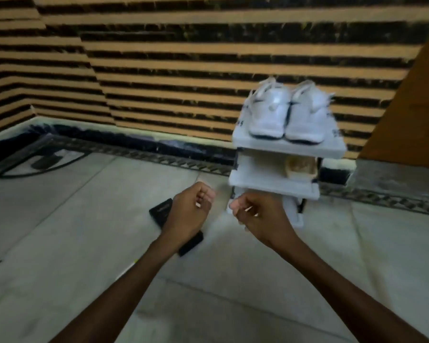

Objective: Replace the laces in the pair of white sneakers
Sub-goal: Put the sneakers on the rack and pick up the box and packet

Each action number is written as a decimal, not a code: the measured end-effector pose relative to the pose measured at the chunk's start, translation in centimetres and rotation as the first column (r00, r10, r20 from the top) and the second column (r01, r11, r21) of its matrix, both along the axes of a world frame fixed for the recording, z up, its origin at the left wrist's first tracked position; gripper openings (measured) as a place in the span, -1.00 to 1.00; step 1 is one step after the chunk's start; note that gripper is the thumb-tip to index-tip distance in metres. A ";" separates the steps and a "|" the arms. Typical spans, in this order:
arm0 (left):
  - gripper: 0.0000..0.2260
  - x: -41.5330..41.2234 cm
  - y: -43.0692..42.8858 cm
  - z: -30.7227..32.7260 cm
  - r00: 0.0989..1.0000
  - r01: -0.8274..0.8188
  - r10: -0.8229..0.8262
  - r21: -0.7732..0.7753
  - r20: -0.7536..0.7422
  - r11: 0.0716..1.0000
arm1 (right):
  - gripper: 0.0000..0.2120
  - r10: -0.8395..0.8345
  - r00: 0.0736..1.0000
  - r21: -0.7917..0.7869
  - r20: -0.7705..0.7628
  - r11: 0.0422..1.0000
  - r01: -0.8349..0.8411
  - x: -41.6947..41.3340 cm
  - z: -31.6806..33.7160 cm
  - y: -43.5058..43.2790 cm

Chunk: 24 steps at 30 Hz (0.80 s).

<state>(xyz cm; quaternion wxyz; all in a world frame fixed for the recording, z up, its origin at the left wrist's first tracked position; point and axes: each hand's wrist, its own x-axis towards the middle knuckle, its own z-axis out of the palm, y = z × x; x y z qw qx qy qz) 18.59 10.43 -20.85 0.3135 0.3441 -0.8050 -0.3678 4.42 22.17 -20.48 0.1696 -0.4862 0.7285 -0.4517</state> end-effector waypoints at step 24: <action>-0.42 11.6 -8.4 -4.2 0.716 -0.313 0.063 0.239 0.695 0.919 | -0.29 0.041 0.998 0.459 -0.040 0.888 -0.019 7.3 -6.3 -13.4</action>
